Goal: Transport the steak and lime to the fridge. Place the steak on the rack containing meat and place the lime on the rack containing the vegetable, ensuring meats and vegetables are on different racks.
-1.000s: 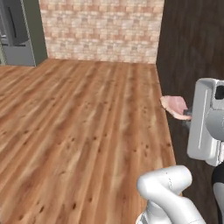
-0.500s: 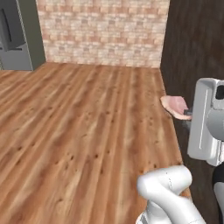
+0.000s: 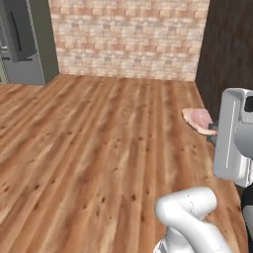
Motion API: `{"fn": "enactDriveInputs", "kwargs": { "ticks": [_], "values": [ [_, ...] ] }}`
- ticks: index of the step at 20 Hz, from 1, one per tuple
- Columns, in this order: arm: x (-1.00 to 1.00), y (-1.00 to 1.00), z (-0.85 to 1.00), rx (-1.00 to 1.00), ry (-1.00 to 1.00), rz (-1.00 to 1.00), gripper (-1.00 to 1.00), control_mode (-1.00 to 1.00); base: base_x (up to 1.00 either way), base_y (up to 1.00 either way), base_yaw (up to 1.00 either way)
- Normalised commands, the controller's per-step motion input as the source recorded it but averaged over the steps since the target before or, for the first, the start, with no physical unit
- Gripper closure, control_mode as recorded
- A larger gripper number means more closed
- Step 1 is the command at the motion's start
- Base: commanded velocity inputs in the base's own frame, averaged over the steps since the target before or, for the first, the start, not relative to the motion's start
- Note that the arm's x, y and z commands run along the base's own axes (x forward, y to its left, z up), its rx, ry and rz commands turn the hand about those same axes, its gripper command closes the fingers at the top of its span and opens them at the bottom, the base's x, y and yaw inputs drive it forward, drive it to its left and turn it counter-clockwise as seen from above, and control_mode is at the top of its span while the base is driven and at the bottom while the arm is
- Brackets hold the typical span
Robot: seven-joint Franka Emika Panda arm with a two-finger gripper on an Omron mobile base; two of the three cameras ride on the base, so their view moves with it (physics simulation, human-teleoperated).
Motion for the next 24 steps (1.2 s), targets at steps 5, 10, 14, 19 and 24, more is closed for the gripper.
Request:
{"fn": "enactDriveInputs", "kwargs": {
  "ticks": [5, 10, 14, 19, 24],
  "values": [
    [0.00, 0.00, 0.00, 0.00, 0.00, 0.00, 1.00, 1.00, 1.00, 0.70, 0.00],
    [0.00, 0.00, 0.00, 0.00, 0.00, 0.00, 1.00, 1.00, 1.00, 0.38, 0.00],
    [0.00, 0.00, 0.00, 0.00, 0.00, 0.00, 1.00, 1.00, 1.00, 0.43, -0.01],
    [0.00, 0.00, 0.00, 0.00, 0.00, 0.00, 1.00, 1.00, 1.00, 0.75, -0.04],
    [0.00, 0.00, 0.00, 0.00, 0.00, 0.00, 1.00, 1.00, 1.00, 0.72, -0.04]
  ]
}}
